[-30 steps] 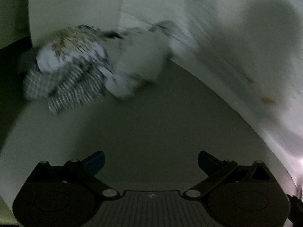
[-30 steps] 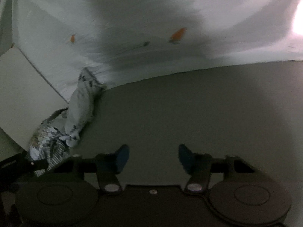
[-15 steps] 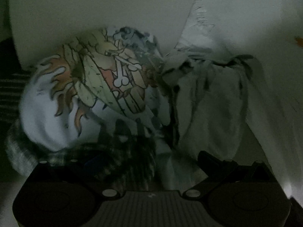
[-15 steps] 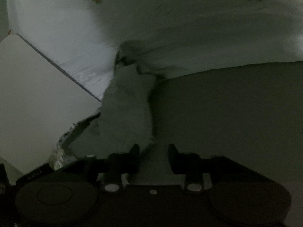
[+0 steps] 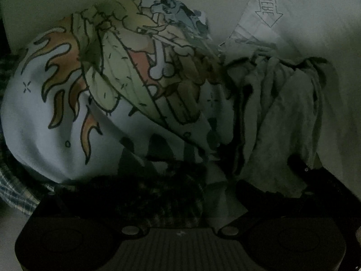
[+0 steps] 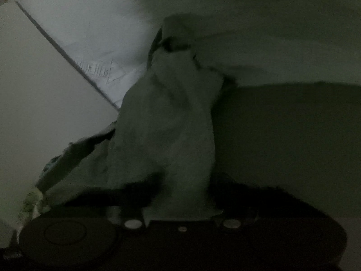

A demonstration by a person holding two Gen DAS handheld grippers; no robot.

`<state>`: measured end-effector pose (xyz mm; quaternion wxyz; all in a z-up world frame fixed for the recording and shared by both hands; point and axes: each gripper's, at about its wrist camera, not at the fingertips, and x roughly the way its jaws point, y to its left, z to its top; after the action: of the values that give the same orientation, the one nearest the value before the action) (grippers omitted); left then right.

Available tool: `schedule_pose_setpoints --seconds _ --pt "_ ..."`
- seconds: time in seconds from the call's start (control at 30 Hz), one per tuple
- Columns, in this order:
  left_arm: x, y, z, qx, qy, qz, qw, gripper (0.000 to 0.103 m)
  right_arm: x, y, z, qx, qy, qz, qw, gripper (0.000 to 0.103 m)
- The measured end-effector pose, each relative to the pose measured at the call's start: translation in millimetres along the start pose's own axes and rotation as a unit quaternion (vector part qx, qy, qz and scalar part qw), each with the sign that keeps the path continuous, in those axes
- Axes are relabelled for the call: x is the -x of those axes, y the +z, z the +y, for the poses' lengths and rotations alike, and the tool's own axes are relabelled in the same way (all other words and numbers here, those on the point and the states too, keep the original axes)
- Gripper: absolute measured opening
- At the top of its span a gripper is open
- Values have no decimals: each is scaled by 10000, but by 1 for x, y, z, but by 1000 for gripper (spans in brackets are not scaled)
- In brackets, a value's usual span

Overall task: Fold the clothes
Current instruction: 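Grasp the grey hoodie with the right tool and pull it out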

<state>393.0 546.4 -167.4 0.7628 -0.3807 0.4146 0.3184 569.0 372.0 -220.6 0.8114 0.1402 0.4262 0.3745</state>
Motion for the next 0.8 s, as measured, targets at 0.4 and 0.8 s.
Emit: schedule_pose_setpoints --seconds 0.4,0.8 --pt "86 -46 -33 -500 -376 -503 9968 103 254 9 -11 784 -922 -2290 9659 10" --pt "141 -209 -75 -1231 -1160 121 9855 102 564 -132 -189 -710 -4655 -2254 8529 13"
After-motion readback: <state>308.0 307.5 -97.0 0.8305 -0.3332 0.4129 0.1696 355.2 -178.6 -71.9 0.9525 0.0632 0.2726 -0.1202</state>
